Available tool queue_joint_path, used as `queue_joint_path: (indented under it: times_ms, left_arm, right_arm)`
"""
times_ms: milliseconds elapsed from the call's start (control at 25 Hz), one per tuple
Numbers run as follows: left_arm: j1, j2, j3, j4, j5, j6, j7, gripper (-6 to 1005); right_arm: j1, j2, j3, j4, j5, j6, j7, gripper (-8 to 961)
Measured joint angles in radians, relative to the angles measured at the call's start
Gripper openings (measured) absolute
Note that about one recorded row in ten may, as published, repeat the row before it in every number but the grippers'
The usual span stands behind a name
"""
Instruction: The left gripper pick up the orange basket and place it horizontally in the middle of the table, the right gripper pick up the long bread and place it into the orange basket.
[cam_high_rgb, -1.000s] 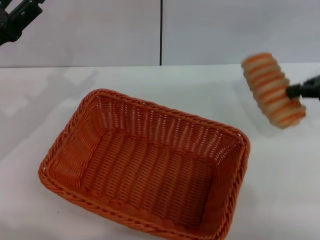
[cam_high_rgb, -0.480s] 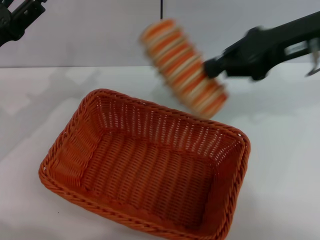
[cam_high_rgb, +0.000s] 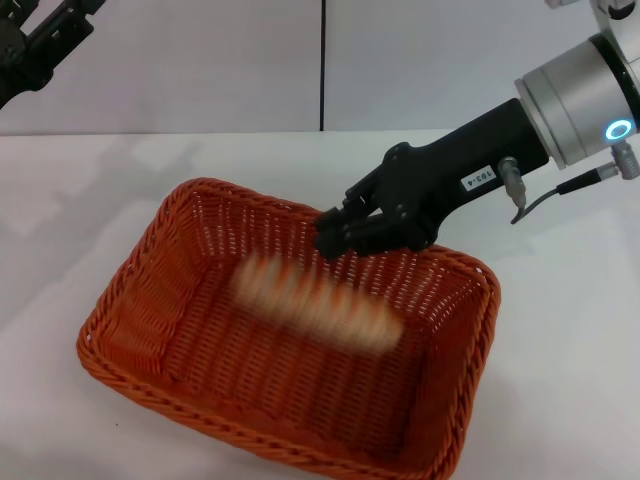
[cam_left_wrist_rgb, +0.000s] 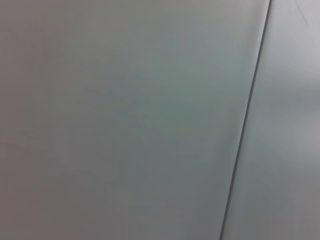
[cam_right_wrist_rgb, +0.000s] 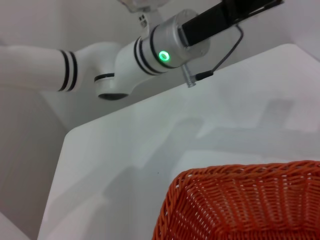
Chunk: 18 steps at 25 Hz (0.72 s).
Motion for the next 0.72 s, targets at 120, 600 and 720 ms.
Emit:
queue_joint_path:
  times_ms: [120,600,720]
  left_arm:
    - [0.0,0.0,0.0,0.0,-0.003,0.001,0.0,814]
    - [0.004,-0.002,0.0,-0.003,-0.043,0.005,0.005,814]
    - [0.012,-0.002,0.0,-0.021,-0.093,0.003,0.032,814]
  right_arm:
    - [-0.012,-0.001,0.016,0.001,0.015,0.001,-0.008,81]
    - [-0.299,-0.007,0.38,0.017,0.343,-0.005,-0.294,606]
    - [-0.378,-0.026,0.54,0.149,0.448,0.008,-0.433,659]
